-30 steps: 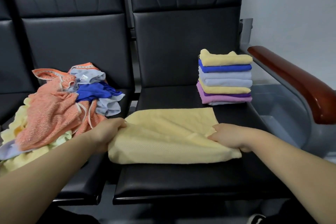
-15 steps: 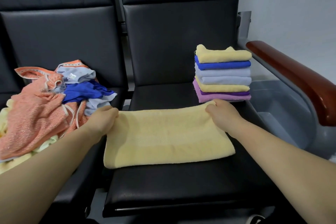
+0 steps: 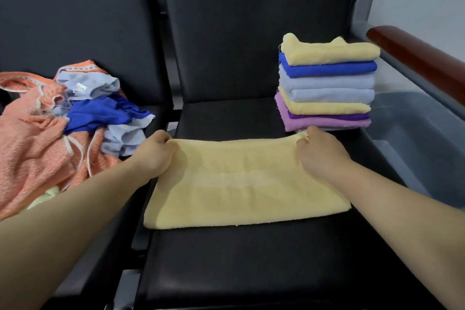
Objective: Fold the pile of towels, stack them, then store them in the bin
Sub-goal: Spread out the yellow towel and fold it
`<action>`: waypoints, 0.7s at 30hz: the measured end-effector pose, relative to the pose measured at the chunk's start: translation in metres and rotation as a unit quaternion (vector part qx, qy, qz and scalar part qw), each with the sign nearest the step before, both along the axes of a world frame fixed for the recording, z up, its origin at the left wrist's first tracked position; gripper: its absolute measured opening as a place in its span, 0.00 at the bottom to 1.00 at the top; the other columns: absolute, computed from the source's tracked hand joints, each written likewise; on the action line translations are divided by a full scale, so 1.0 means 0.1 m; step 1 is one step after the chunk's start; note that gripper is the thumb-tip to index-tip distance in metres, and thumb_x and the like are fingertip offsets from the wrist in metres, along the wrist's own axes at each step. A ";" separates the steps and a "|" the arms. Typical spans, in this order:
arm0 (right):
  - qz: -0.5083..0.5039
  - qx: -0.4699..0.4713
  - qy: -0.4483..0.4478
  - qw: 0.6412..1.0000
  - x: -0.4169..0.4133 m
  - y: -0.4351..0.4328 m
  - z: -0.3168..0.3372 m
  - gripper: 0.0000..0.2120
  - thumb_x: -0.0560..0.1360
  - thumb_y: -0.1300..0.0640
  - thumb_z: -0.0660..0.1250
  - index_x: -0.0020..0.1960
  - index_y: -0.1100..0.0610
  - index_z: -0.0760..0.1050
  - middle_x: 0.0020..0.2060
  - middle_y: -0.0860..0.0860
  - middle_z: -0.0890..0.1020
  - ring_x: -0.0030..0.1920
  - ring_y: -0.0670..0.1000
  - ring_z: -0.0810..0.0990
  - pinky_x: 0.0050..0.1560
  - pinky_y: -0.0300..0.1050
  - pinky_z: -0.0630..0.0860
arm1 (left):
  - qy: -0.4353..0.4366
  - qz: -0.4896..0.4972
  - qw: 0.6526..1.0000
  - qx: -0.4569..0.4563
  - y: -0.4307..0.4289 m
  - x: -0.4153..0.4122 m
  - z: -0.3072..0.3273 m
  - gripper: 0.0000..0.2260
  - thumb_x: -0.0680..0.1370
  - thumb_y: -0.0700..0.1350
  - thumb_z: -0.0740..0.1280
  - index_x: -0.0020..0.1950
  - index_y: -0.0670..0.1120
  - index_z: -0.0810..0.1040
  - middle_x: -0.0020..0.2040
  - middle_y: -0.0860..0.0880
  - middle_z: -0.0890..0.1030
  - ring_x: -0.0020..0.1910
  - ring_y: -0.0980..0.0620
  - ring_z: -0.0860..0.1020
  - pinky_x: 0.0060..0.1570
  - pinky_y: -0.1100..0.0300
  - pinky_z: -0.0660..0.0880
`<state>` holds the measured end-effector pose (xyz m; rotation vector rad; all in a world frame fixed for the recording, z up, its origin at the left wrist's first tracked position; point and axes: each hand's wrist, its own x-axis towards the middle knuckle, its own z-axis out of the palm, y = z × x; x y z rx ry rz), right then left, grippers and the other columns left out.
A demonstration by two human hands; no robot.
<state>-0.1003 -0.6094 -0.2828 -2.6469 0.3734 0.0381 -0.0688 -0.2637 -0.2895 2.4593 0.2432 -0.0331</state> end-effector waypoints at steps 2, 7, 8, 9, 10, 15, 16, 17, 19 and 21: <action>0.001 -0.028 0.006 1.000 0.01 0.00 -0.03 0.05 0.85 0.53 0.55 0.55 0.54 0.66 0.41 0.49 0.71 0.38 0.48 0.69 0.36 0.49 0.64 | -0.013 0.012 1.000 0.010 0.00 0.03 -0.07 0.07 0.83 0.46 0.59 0.55 0.44 0.74 0.45 0.47 0.77 0.39 0.53 0.71 0.36 0.59 0.66; -0.004 -0.032 -0.013 0.999 0.06 -0.03 -0.04 0.12 0.87 0.50 0.52 0.63 0.56 0.68 0.48 0.51 0.73 0.44 0.54 0.71 0.42 0.50 0.67 | -0.056 0.021 0.998 0.007 0.03 0.03 -0.19 0.06 0.82 0.44 0.59 0.52 0.43 0.74 0.44 0.46 0.78 0.39 0.54 0.72 0.37 0.59 0.66; -0.008 -0.028 -0.016 0.999 0.06 -0.03 -0.05 0.13 0.87 0.50 0.51 0.63 0.56 0.68 0.48 0.52 0.73 0.45 0.55 0.71 0.43 0.50 0.67 | -0.061 0.020 0.998 0.010 0.03 0.04 -0.19 0.06 0.82 0.44 0.59 0.51 0.43 0.73 0.44 0.47 0.78 0.39 0.54 0.72 0.37 0.58 0.66; -0.009 -0.027 -0.017 0.999 0.07 -0.03 -0.06 0.12 0.87 0.49 0.51 0.62 0.56 0.68 0.48 0.52 0.73 0.45 0.55 0.71 0.43 0.51 0.67 | -0.064 0.018 0.998 0.015 0.02 0.04 -0.20 0.06 0.82 0.45 0.59 0.51 0.43 0.73 0.43 0.47 0.78 0.39 0.54 0.72 0.37 0.56 0.66; -0.010 -0.027 -0.017 0.999 0.08 -0.03 -0.06 0.13 0.87 0.49 0.51 0.62 0.56 0.67 0.48 0.52 0.74 0.45 0.55 0.71 0.42 0.51 0.67 | -0.066 0.017 0.997 0.023 0.01 0.04 -0.20 0.06 0.82 0.45 0.59 0.51 0.44 0.72 0.42 0.47 0.78 0.39 0.54 0.72 0.38 0.54 0.66; -0.027 0.015 -0.034 0.999 0.01 -0.02 -0.03 0.17 0.86 0.46 0.56 0.69 0.55 0.68 0.53 0.52 0.77 0.46 0.54 0.75 0.39 0.49 0.69 | -0.059 0.015 0.997 0.056 -0.02 -0.04 -0.16 0.05 0.82 0.46 0.60 0.52 0.45 0.70 0.42 0.48 0.77 0.40 0.51 0.75 0.36 0.55 0.66; -0.029 0.029 -0.045 0.998 -0.02 -0.02 -0.02 0.16 0.85 0.46 0.59 0.68 0.54 0.68 0.52 0.51 0.78 0.45 0.53 0.76 0.37 0.48 0.69 | -0.053 0.023 0.997 0.050 -0.02 -0.07 -0.13 0.05 0.81 0.47 0.61 0.53 0.45 0.70 0.42 0.48 0.77 0.40 0.51 0.75 0.35 0.55 0.66; -0.031 0.042 -0.056 0.997 -0.05 -0.01 -0.01 0.16 0.84 0.46 0.61 0.66 0.54 0.68 0.51 0.51 0.78 0.43 0.51 0.75 0.35 0.47 0.68 | -0.047 0.031 0.998 0.042 -0.02 -0.09 -0.11 0.06 0.81 0.47 0.61 0.54 0.45 0.70 0.43 0.48 0.77 0.41 0.51 0.75 0.36 0.55 0.66; -0.037 0.066 -0.071 0.995 -0.10 0.03 0.02 0.18 0.83 0.45 0.64 0.66 0.54 0.67 0.49 0.49 0.76 0.40 0.47 0.73 0.33 0.45 0.67 | -0.040 0.043 0.998 0.027 -0.02 -0.13 -0.06 0.09 0.80 0.47 0.63 0.58 0.45 0.69 0.46 0.49 0.77 0.43 0.49 0.76 0.38 0.55 0.66; -0.043 0.076 -0.078 0.993 -0.14 0.07 0.06 0.19 0.81 0.46 0.67 0.66 0.54 0.66 0.53 0.49 0.75 0.43 0.47 0.73 0.34 0.44 0.67 | -0.036 0.050 0.997 0.036 -0.05 -0.16 -0.01 0.15 0.80 0.47 0.64 0.64 0.43 0.68 0.52 0.49 0.75 0.46 0.48 0.74 0.45 0.54 0.68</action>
